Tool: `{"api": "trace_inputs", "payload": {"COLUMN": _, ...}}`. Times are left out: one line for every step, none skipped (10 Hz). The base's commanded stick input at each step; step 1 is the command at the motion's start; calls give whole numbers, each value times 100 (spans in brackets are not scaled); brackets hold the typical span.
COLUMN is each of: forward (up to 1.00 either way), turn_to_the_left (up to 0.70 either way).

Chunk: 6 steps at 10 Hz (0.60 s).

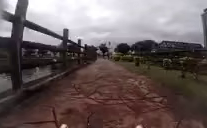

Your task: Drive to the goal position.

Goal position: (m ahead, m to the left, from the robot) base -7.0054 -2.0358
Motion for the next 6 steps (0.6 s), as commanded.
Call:
{"api": "trace_inputs", "payload": {"forward": 85, "turn_to_the_left": 1}}
{"api": "trace_inputs", "payload": {"forward": 85, "turn_to_the_left": 1}}
{"api": "trace_inputs", "payload": {"forward": 85, "turn_to_the_left": 1}}
{"api": "trace_inputs", "payload": {"forward": 85, "turn_to_the_left": 1}}
{"api": "trace_inputs", "payload": {"forward": 85, "turn_to_the_left": 1}}
{"api": "trace_inputs", "payload": {"forward": 85, "turn_to_the_left": 1}}
